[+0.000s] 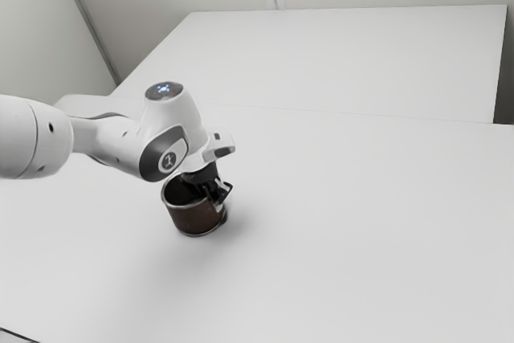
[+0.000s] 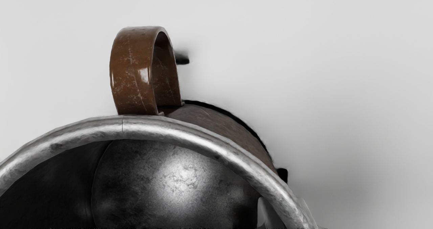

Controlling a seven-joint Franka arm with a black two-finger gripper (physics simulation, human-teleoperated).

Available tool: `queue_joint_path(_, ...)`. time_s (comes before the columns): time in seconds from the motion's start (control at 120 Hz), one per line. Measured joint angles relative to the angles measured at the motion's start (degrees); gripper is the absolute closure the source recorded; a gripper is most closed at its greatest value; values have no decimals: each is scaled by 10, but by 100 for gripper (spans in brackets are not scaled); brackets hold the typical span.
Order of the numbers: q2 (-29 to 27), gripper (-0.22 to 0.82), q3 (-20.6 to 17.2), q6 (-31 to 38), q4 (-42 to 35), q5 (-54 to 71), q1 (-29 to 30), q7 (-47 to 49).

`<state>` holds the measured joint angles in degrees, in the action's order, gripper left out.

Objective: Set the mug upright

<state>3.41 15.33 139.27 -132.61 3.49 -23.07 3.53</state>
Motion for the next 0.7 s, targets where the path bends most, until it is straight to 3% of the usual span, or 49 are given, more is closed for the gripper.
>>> queue_joint_path(0.092,2,77,0,1,0,1,-1,31)
queue_joint_path(0.258,3,41,5,0,1,-7,-2,63)
queue_joint_path(0.383,1,23,7,-2,5,-10,2,78)
queue_joint_path(0.525,-3,12,8,-4,22,-14,1,86)
queue_joint_path(0.7,-27,5,7,-23,59,-25,-3,88)
